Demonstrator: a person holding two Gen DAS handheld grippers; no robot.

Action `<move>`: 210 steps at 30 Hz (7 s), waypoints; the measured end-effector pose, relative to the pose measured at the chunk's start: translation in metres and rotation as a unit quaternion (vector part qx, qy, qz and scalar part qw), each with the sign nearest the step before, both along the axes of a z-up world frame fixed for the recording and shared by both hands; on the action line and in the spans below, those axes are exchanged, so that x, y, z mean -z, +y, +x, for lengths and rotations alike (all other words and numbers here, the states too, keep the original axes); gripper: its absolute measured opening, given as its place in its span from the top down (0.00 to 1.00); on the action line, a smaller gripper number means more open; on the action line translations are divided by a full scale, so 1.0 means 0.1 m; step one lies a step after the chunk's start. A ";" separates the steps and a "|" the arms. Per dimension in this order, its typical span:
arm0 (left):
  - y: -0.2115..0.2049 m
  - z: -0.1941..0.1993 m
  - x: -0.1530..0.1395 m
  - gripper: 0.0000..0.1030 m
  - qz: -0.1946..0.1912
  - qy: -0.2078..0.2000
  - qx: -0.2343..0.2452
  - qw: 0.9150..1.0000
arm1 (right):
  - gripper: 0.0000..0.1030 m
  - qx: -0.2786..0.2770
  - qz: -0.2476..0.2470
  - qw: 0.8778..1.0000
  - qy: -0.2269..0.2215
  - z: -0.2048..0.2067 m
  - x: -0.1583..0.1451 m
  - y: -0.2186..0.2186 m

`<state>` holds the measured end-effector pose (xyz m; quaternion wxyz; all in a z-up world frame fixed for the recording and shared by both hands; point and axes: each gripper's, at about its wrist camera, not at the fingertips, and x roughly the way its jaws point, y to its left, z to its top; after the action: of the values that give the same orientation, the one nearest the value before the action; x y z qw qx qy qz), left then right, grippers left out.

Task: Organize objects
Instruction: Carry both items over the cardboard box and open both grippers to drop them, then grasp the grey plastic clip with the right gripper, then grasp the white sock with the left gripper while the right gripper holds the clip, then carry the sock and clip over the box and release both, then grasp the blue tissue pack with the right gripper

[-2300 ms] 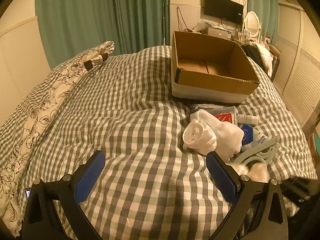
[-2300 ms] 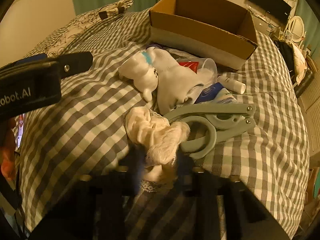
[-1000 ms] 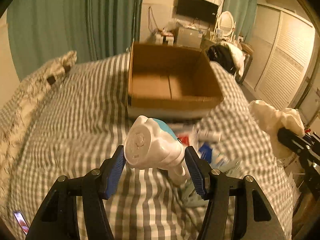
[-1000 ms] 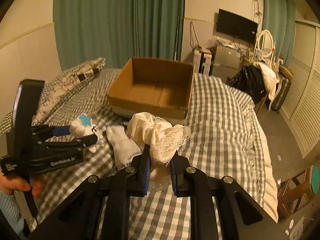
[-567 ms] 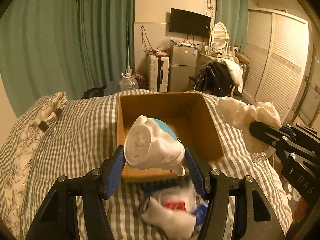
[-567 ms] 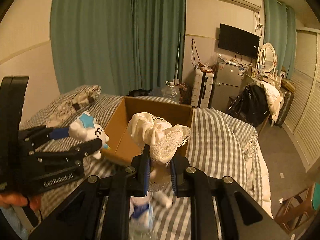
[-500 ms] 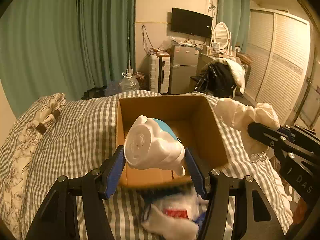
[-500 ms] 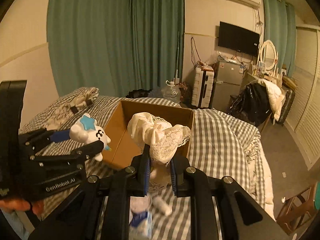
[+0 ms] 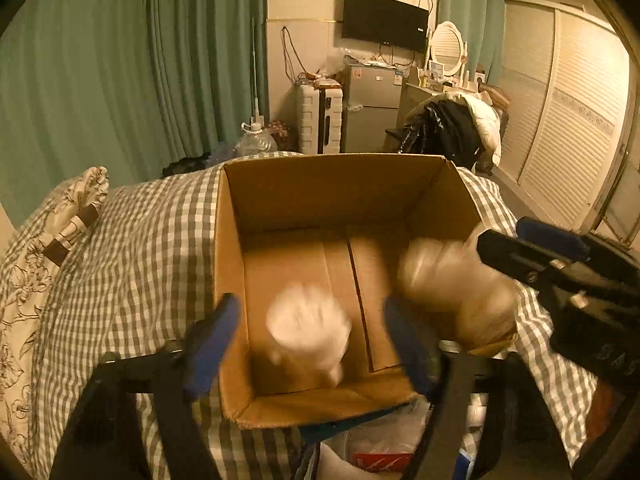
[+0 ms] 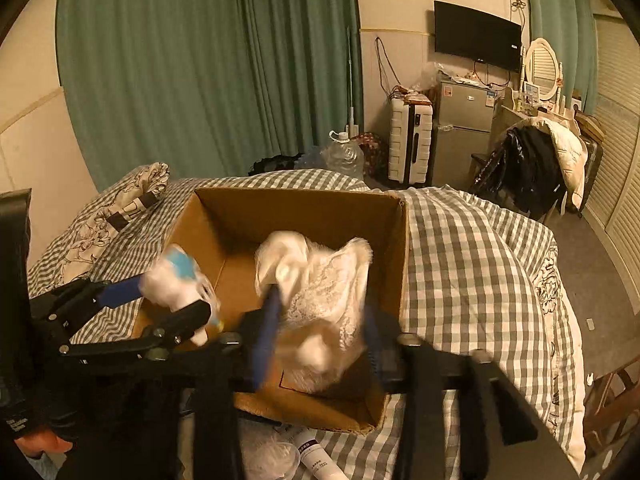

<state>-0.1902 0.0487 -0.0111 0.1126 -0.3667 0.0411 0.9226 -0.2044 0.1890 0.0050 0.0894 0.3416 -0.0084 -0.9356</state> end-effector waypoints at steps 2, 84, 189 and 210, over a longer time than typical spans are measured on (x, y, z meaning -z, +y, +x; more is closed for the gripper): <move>0.00 0.09 -0.05 0.13 -0.006 0.009 0.002 1.000 | 0.44 0.004 -0.003 1.000 0.006 0.09 -0.03 0.03; 0.26 1.32 0.89 0.00 -0.045 -0.102 -0.023 0.993 | 0.45 0.049 0.110 0.992 -0.038 1.98 0.45 0.44; -0.62 1.79 0.20 0.00 -0.026 0.021 -0.094 0.995 | 0.07 -0.011 0.147 0.989 -0.035 1.87 0.37 -0.30; -0.83 1.64 0.47 0.00 0.015 -0.033 -0.110 0.993 | 0.50 -0.027 0.240 0.962 -0.126 1.65 1.20 -0.61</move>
<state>-0.0259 -0.0341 -0.0577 0.0169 -0.3977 -0.0166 0.9172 -0.0393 0.1277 -0.1153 0.0278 0.4680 0.2148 -0.8568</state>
